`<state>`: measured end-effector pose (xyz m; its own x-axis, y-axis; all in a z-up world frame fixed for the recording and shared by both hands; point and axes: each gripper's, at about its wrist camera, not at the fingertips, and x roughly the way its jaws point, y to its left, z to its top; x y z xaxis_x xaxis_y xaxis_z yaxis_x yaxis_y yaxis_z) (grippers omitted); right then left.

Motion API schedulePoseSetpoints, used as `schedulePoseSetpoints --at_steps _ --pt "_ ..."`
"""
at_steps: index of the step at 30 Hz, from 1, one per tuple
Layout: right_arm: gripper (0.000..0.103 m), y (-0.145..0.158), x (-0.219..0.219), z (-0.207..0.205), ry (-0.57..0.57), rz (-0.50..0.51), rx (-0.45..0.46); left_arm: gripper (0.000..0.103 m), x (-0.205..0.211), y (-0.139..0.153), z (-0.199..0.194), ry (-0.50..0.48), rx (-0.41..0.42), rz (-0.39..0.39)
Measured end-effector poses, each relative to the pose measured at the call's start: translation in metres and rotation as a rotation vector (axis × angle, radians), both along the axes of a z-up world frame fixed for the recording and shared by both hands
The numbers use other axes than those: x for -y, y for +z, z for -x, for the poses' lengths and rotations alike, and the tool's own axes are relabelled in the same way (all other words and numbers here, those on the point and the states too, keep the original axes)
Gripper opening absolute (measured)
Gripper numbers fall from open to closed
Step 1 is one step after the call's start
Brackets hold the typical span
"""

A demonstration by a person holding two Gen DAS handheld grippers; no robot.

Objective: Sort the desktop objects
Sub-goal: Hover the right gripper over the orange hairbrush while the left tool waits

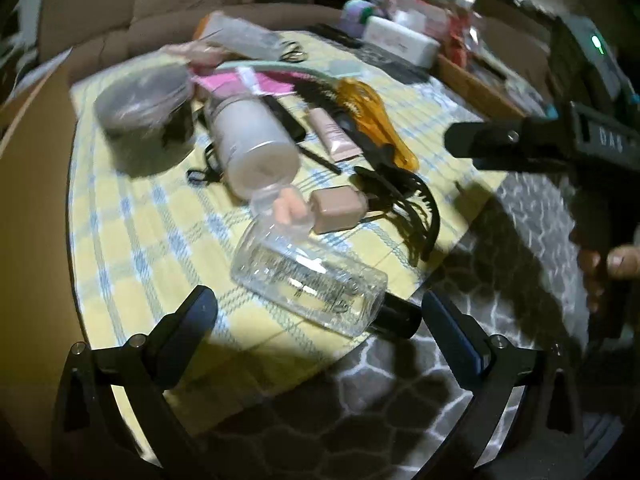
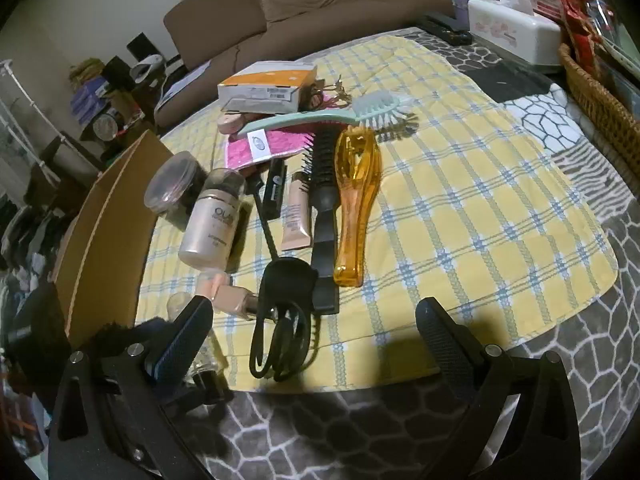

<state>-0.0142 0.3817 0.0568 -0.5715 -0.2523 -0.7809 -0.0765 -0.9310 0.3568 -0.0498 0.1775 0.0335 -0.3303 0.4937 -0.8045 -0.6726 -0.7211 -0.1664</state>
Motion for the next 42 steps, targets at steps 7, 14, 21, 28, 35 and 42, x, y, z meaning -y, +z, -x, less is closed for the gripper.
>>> schedulePoseSetpoints --at_steps 7,14,21,28,35,42 --pt "0.103 -0.003 -0.015 -0.004 -0.04 0.061 0.003 0.103 -0.02 -0.006 -0.001 -0.093 -0.068 0.086" --pt "0.103 -0.004 -0.02 -0.005 -0.042 0.099 -0.002 0.103 -0.006 -0.008 0.011 -0.023 0.034 -0.027" --pt "0.103 -0.005 -0.019 -0.003 -0.043 0.096 0.003 0.103 -0.001 -0.001 0.011 0.05 0.107 -0.176" --pt "0.103 -0.007 -0.022 -0.003 -0.056 0.114 0.004 0.09 -0.003 0.017 0.015 0.075 0.073 -0.187" --pt "0.103 -0.004 -0.023 -0.004 -0.055 0.112 -0.006 0.102 0.006 0.024 0.022 0.112 0.104 -0.241" --pt "0.103 -0.001 -0.015 0.0 -0.039 0.093 -0.015 0.102 0.011 0.048 0.037 0.13 0.142 -0.306"
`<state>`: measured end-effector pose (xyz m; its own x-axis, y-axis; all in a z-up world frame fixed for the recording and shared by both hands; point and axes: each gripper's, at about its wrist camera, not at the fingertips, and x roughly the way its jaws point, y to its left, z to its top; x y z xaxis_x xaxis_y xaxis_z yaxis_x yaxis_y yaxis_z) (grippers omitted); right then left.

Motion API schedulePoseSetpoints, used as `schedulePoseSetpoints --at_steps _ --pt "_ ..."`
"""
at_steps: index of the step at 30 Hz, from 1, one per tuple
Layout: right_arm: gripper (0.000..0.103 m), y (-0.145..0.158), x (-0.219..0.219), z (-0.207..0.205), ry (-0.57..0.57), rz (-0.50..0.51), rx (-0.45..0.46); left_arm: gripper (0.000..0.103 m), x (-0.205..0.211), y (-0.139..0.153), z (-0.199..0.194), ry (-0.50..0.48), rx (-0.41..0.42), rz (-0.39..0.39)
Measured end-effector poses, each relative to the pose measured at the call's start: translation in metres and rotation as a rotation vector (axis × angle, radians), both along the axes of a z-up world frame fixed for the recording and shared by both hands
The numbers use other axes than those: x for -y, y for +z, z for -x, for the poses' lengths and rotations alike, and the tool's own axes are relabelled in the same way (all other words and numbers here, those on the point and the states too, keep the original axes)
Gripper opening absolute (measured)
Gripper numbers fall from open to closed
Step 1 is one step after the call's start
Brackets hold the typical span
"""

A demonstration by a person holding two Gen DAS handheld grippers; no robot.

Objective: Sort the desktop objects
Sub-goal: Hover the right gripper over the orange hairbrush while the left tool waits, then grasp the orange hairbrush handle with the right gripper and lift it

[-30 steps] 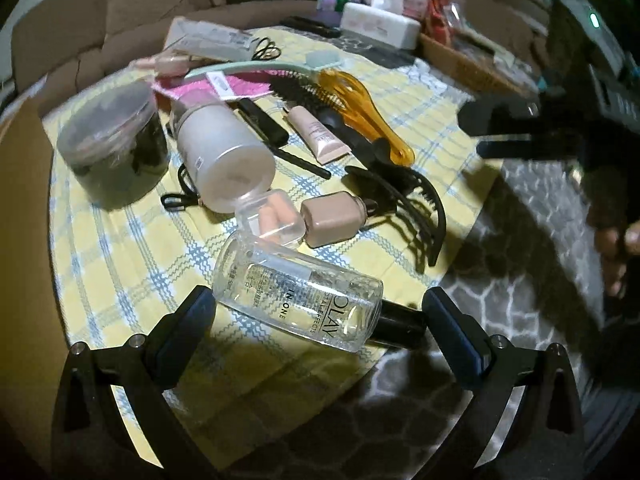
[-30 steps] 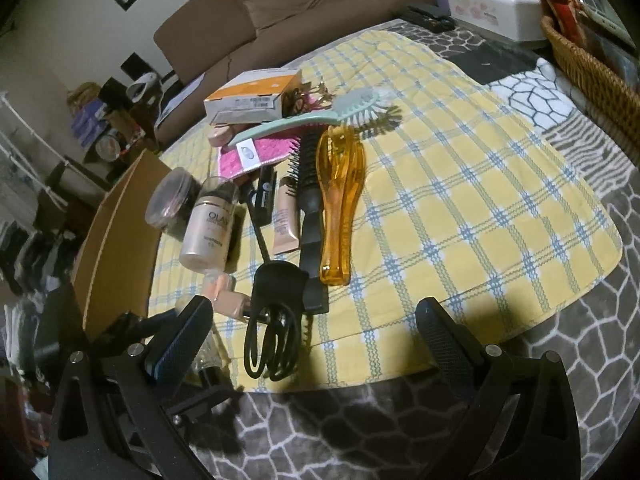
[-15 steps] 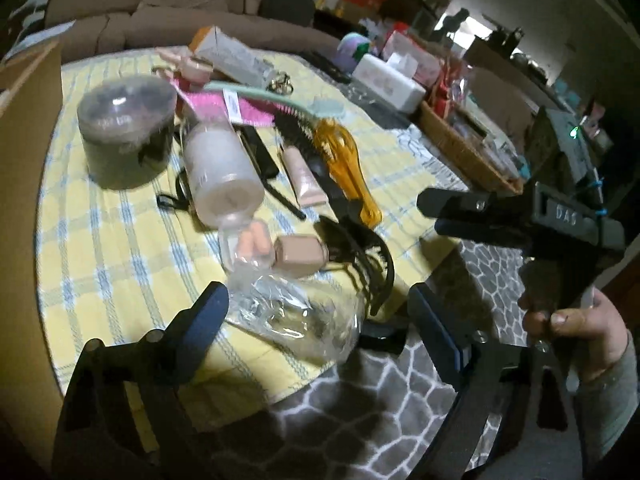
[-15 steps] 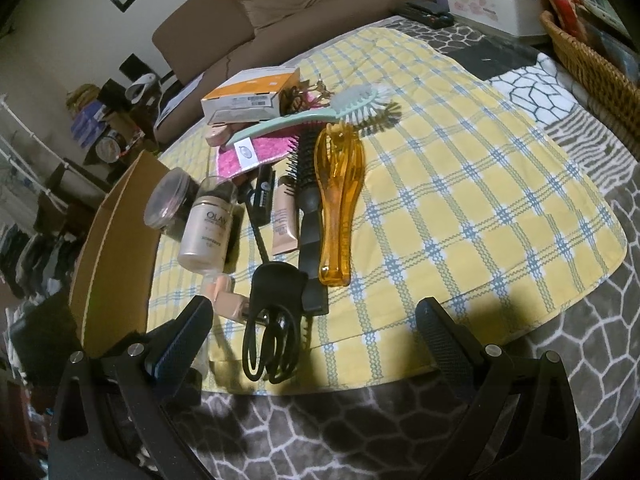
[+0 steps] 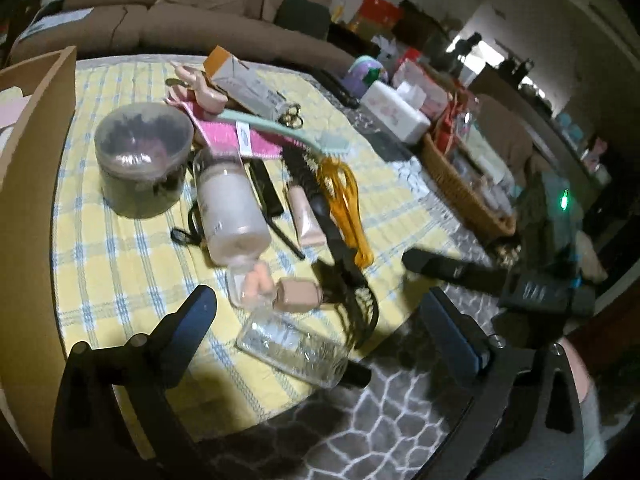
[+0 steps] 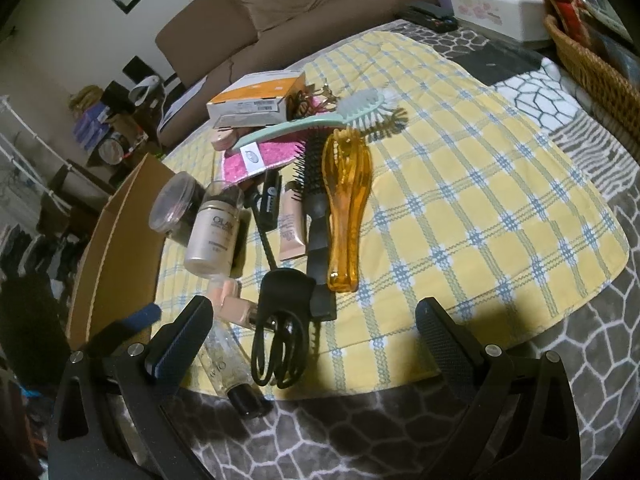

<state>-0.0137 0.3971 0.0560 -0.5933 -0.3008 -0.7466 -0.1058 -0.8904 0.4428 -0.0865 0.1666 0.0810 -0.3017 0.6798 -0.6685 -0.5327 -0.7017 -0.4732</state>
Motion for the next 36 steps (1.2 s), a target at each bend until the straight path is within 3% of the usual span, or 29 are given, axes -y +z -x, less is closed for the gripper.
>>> schedulePoseSetpoints --at_steps 6,16,18,23,29,33,34,35,36 --pt "0.103 0.002 0.006 0.008 0.019 -0.014 -0.006 0.102 0.007 0.019 0.016 0.023 -0.051 0.033" --pt "0.1 -0.005 -0.006 0.031 -0.002 -0.057 0.002 0.103 0.001 -0.026 -0.009 -0.008 -0.009 0.11" --pt "0.095 -0.006 -0.012 0.038 -0.004 -0.06 0.001 0.103 -0.002 -0.033 -0.013 -0.013 -0.002 0.119" --pt "0.069 -0.012 -0.026 0.056 -0.01 -0.069 0.006 0.103 -0.006 -0.043 -0.018 -0.02 0.015 0.121" --pt "0.068 -0.025 -0.028 0.079 0.013 -0.101 0.033 0.103 -0.008 -0.047 -0.019 -0.026 0.02 0.127" --pt "0.062 -0.033 -0.011 0.092 0.051 -0.208 0.058 0.103 -0.005 -0.048 -0.016 -0.017 0.027 0.125" --pt "0.054 -0.034 -0.007 0.093 0.058 -0.246 0.054 0.103 -0.004 -0.048 -0.016 -0.014 0.028 0.126" --pt "0.038 -0.033 -0.004 0.094 0.067 -0.275 0.046 0.103 -0.004 -0.048 -0.015 -0.012 0.031 0.127" --pt "0.028 -0.032 -0.003 0.094 0.08 -0.275 0.032 0.103 -0.003 -0.049 -0.015 -0.009 0.032 0.128"
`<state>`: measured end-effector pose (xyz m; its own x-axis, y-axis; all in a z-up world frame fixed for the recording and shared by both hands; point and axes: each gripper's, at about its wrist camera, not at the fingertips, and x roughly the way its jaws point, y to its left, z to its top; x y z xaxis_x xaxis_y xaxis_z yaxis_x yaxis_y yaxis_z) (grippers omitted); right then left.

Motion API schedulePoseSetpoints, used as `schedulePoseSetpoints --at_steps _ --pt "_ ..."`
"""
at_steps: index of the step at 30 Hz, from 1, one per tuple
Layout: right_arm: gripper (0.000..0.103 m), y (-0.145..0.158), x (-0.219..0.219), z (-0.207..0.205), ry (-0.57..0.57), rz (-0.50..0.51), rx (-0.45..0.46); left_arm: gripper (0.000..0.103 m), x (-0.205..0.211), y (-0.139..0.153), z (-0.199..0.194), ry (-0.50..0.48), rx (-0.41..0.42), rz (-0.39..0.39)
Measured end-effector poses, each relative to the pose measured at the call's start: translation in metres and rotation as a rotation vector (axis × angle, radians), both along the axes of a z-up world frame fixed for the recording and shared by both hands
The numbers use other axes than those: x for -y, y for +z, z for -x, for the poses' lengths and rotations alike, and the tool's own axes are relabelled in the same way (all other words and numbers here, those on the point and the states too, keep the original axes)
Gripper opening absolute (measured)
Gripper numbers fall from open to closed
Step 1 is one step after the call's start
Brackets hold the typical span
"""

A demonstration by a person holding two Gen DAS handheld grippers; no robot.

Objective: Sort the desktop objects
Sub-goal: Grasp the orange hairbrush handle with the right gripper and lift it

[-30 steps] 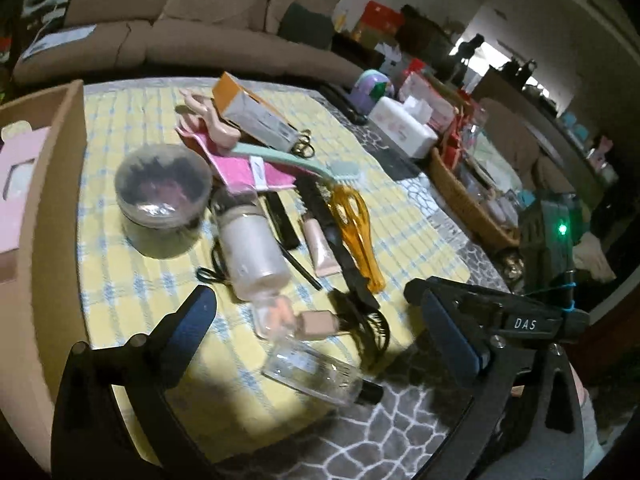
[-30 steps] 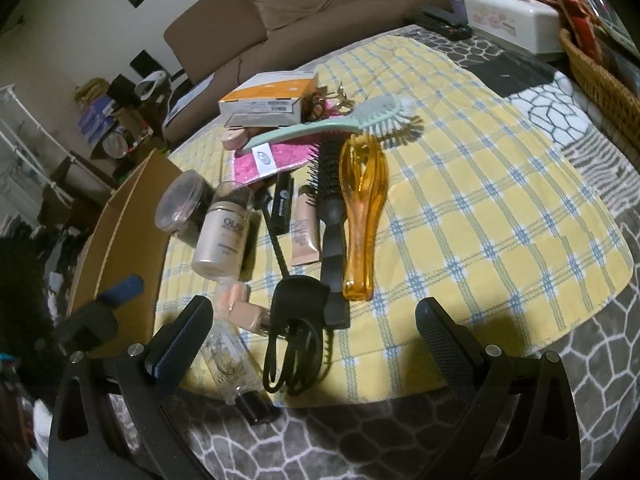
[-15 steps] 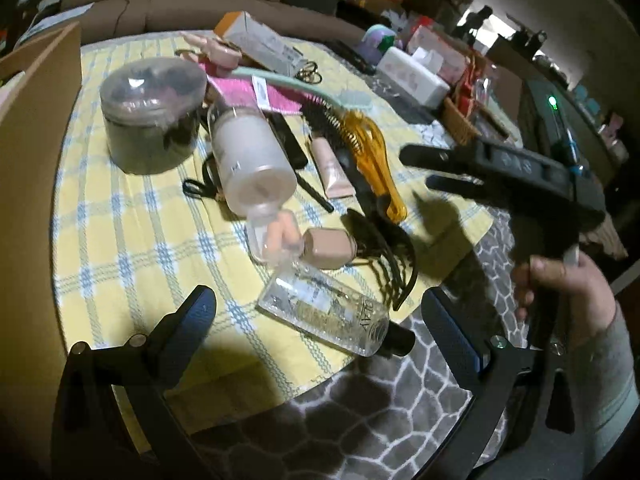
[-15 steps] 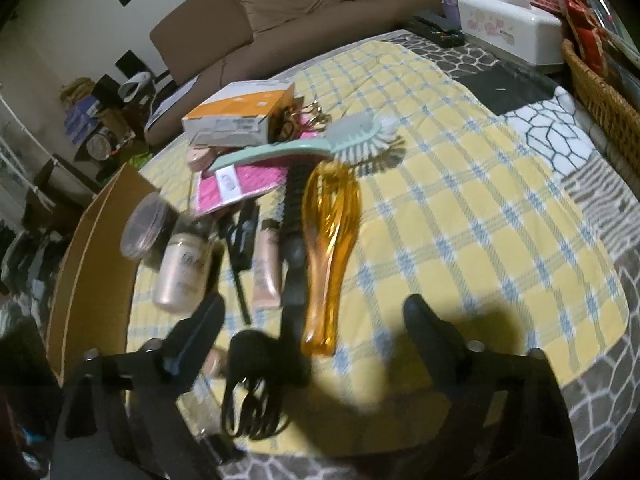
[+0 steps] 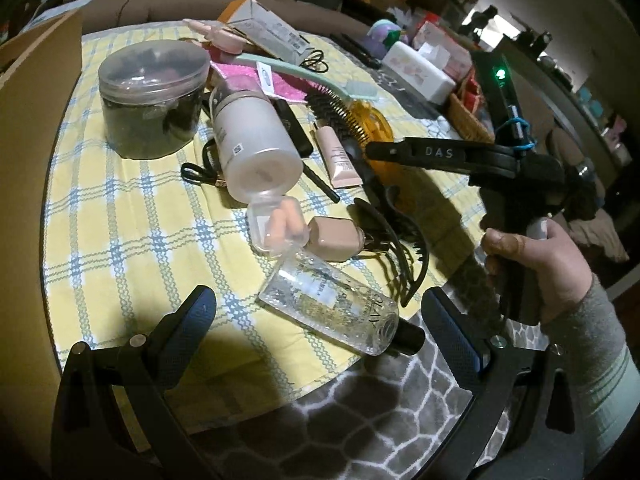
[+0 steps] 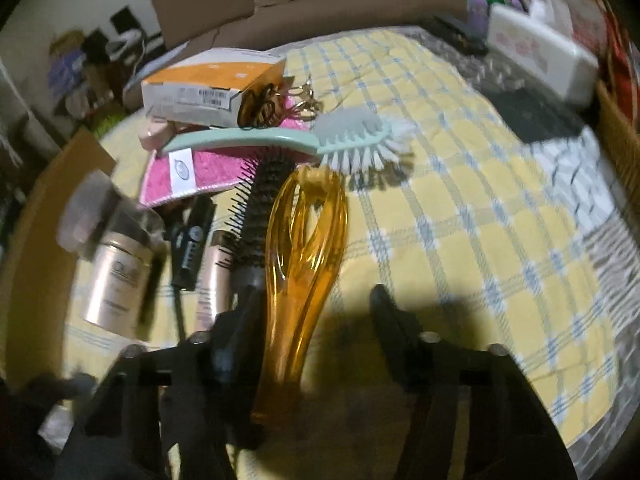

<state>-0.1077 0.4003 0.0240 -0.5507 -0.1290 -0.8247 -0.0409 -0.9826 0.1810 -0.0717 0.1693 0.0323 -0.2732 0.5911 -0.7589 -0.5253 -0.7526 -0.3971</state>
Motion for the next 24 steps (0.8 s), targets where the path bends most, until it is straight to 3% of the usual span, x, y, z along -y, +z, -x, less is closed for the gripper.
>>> schedulePoseSetpoints --at_steps 1,5,12,16,24 --pt "0.022 0.001 -0.001 0.0 0.001 0.006 -0.003 0.103 0.001 0.0 0.0 0.003 0.001 0.0" --pt "0.021 0.008 -0.009 -0.006 -0.021 0.047 -0.028 0.103 0.004 0.002 -0.001 0.011 0.005 -0.007" --pt "0.021 0.035 -0.028 -0.03 -0.051 0.256 -0.1 0.103 0.009 0.017 -0.006 0.012 0.012 -0.06" --pt "0.021 0.054 -0.024 -0.048 -0.022 0.362 -0.141 0.103 0.02 0.031 -0.009 0.022 0.041 -0.147" --pt "0.021 0.078 0.011 -0.073 0.066 0.518 -0.201 0.103 0.04 0.064 -0.019 0.021 0.016 -0.202"
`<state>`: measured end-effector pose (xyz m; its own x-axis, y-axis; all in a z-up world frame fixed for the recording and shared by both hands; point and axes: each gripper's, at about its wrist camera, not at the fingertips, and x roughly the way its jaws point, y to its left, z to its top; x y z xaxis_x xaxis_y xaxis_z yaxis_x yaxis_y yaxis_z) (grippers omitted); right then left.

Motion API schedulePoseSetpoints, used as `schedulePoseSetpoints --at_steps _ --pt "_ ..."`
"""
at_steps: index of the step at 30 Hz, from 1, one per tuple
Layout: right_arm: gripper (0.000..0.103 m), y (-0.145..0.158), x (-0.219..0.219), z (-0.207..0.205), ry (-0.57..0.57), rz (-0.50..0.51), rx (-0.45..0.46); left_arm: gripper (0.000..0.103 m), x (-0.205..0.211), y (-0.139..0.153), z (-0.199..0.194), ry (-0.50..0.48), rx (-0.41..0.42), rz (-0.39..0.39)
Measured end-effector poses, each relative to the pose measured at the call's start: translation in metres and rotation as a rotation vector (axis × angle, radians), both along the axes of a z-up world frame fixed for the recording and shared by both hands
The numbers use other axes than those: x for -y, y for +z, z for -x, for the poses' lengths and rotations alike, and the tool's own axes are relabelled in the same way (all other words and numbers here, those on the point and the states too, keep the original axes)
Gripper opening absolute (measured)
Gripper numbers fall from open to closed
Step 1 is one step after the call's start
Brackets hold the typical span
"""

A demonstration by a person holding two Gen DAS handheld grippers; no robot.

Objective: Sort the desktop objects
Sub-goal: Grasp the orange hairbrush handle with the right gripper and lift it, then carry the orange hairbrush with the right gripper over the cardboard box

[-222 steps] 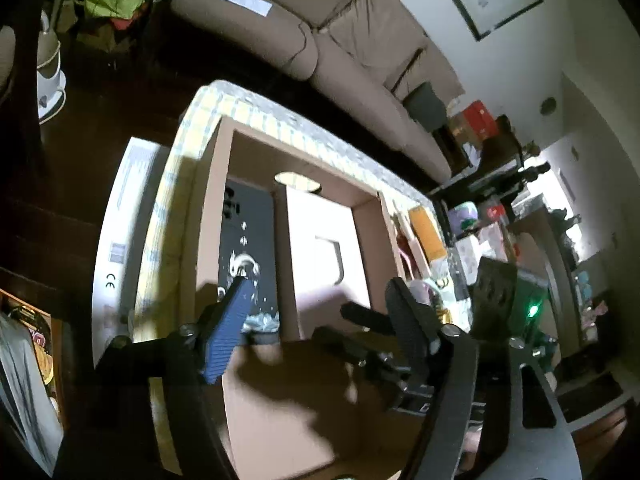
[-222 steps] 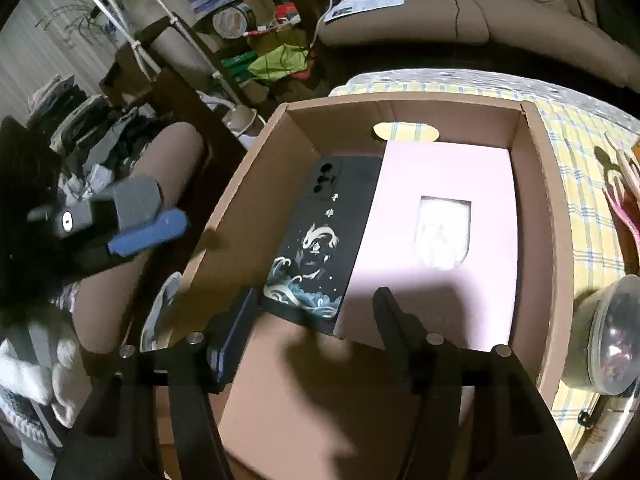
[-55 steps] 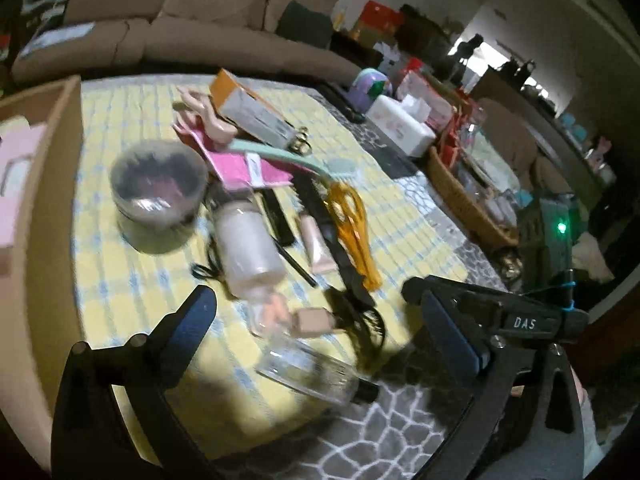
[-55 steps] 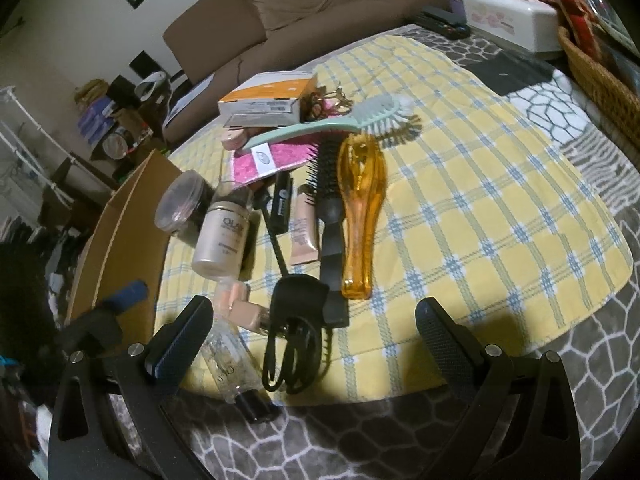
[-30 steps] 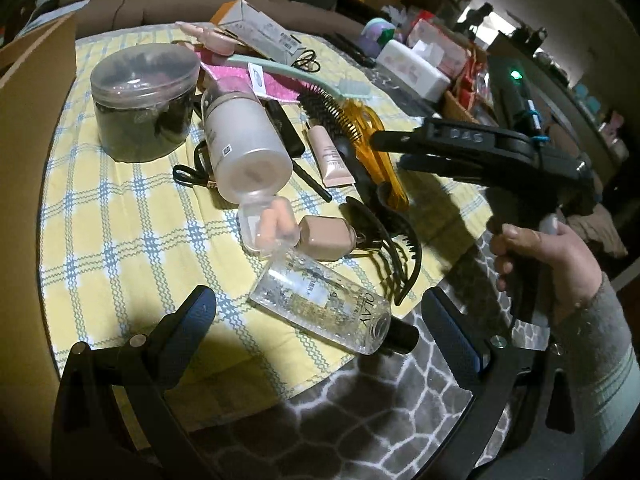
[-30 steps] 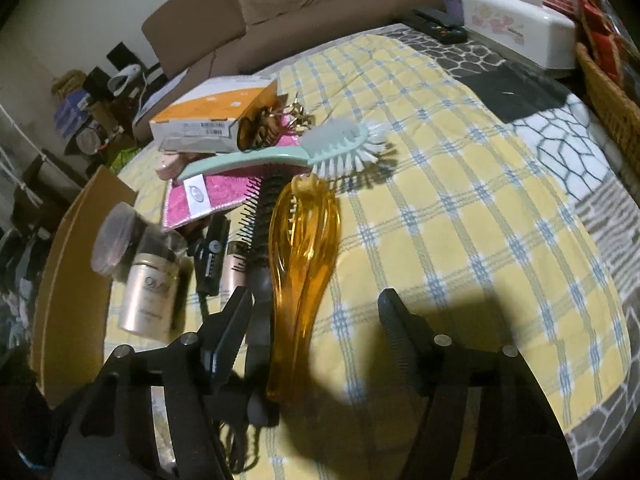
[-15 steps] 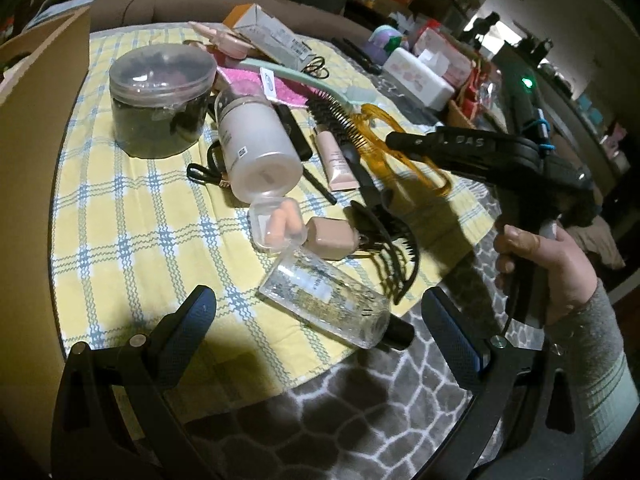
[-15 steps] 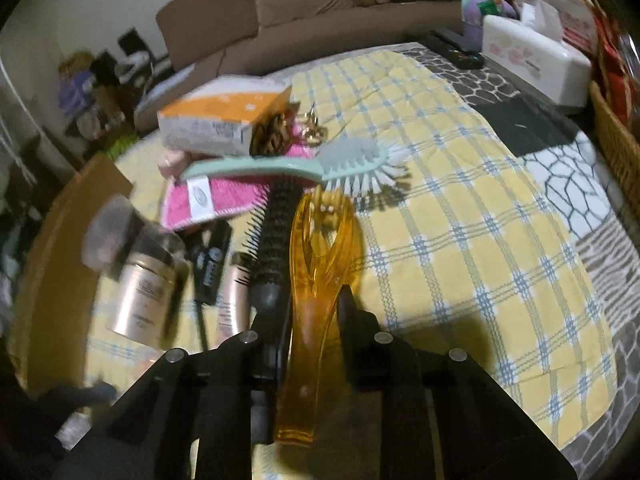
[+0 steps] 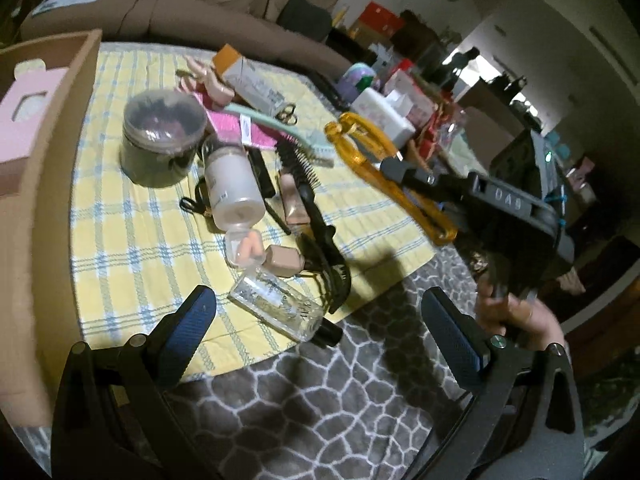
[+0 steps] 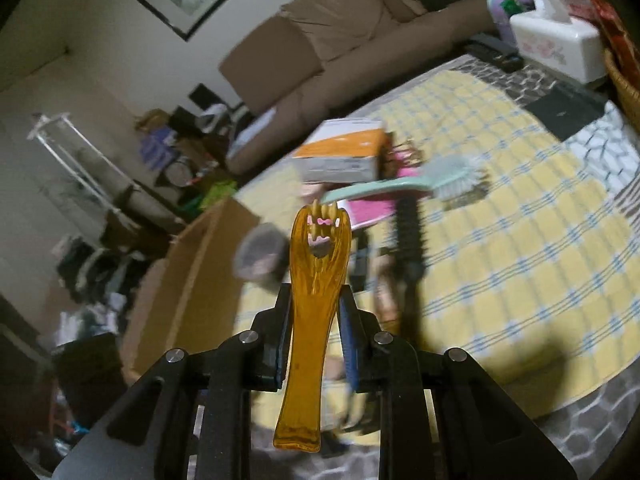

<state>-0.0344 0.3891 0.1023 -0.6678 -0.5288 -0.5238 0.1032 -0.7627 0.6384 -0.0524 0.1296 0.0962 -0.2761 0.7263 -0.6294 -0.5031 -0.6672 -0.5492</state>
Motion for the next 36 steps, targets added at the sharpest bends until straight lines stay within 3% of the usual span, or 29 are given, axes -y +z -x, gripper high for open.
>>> schedulePoseSetpoints --at_steps 4,6,9,16,26,36 --pt "0.021 0.01 0.027 -0.013 0.043 0.021 -0.028 0.103 0.024 0.018 -0.007 -0.017 -0.009 -0.041" --pt "0.021 0.013 0.041 -0.018 0.062 0.03 -0.035 0.103 0.035 0.026 -0.013 -0.002 -0.028 -0.016" --pt "0.021 0.018 0.066 -0.024 0.103 0.062 -0.051 0.103 0.064 0.045 -0.024 0.011 -0.054 -0.061" --pt "0.021 0.027 0.133 -0.013 0.182 0.106 -0.038 0.103 0.137 0.081 -0.019 0.111 -0.168 0.001" --pt "0.021 0.039 0.248 0.032 0.275 0.044 -0.008 0.103 0.238 0.075 0.015 0.282 -0.147 -0.019" --pt "0.021 0.034 0.32 0.113 0.234 -0.019 0.039 0.103 0.273 0.057 0.044 0.351 -0.156 -0.044"
